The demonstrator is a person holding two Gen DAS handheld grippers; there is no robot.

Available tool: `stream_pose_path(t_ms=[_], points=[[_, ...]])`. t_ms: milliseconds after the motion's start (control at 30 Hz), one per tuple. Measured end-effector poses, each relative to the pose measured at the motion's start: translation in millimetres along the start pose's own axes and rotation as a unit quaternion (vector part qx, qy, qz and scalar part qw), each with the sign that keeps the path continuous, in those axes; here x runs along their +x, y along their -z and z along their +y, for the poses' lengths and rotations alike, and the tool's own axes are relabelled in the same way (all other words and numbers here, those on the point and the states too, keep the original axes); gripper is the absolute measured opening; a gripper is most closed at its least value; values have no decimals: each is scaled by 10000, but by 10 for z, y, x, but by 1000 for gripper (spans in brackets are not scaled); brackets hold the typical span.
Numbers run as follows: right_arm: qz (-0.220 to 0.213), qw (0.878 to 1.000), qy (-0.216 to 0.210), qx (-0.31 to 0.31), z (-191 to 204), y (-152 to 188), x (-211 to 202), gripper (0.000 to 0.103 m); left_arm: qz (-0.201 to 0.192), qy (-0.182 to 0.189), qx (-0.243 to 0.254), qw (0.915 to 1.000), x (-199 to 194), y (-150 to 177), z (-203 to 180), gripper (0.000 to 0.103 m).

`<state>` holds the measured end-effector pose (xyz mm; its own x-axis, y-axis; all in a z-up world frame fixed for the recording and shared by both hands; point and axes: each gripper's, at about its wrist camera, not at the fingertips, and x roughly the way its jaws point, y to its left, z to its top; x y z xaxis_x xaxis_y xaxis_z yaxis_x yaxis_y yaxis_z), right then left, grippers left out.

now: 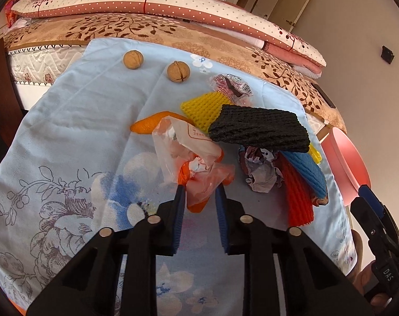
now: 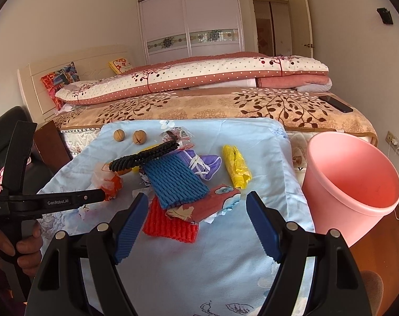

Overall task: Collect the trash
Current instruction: 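Reach the right gripper to the black foam net and grasp it, then carry the black foam net with the right gripper over the pink bucket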

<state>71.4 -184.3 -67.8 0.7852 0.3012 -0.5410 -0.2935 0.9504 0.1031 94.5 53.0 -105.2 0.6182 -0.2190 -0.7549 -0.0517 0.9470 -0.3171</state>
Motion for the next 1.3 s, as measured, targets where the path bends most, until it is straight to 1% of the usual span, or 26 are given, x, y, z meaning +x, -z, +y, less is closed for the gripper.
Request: stream_pose_path(t_ms=[67, 133, 233, 367, 400, 533, 633, 733, 867, 967, 1033, 1067, 1100, 1133, 1200, 1233, 1300], points=[[19, 10000, -31, 1, 7, -2, 14, 76, -32, 7, 19, 10000, -9, 14, 11, 17], [27, 10000, -72, -10, 18, -18, 20, 76, -90, -6, 92, 9999, -38, 25, 8, 11], [36, 9998, -214, 0, 36, -72, 30, 76, -155, -1, 187, 9997, -95, 35, -1, 11], [105, 9984, -545, 129, 62, -200, 80, 75, -264, -18, 322, 9991, -179, 53, -16, 11], [153, 9975, -659, 180, 81, -240, 102, 73, -283, -22, 355, 9990, -194, 56, -18, 11], [450, 9912, -1158, 449, 150, -399, 279, 68, -362, -59, 432, 9984, -258, 73, 4, 11], [702, 9857, -1391, 646, 209, -478, 454, 63, -391, -65, 394, 9984, -278, 89, 52, 11], [875, 9817, -1479, 825, 256, -534, 603, 58, -414, -37, 315, 9986, -290, 92, 106, 11], [1086, 9832, -1263, 745, 323, -575, 795, 58, -457, 4, 289, 9985, -302, 85, 154, 11], [1297, 9813, -1194, 777, 348, -562, 933, 53, -486, 6, 315, 9983, -309, 81, 167, 11], [1366, 9809, -1164, 748, 380, -544, 993, 43, -505, 4, 317, 9982, -315, 75, 181, 11], [1367, 9809, -1169, 741, 393, -542, 1007, 40, -513, 4, 316, 9982, -318, 73, 187, 11], [1366, 9808, -1182, 728, 408, -544, 1015, 33, -520, 3, 315, 9981, -323, 69, 194, 11], [1354, 9810, -1200, 707, 424, -548, 1016, 23, -529, -1, 317, 9981, -328, 69, 199, 11], [1289, 9822, -1206, 638, 460, -561, 988, 15, -546, -5, 318, 9980, -342, 70, 207, 11], [1240, 9829, -1211, 616, 469, -570, 966, 9, -560, -10, 322, 9979, -351, 68, 207, 11], [1125, 9837, -1261, 610, 477, -600, 908, 9, -591, -16, 331, 9977, -378, 63, 203, 11]])
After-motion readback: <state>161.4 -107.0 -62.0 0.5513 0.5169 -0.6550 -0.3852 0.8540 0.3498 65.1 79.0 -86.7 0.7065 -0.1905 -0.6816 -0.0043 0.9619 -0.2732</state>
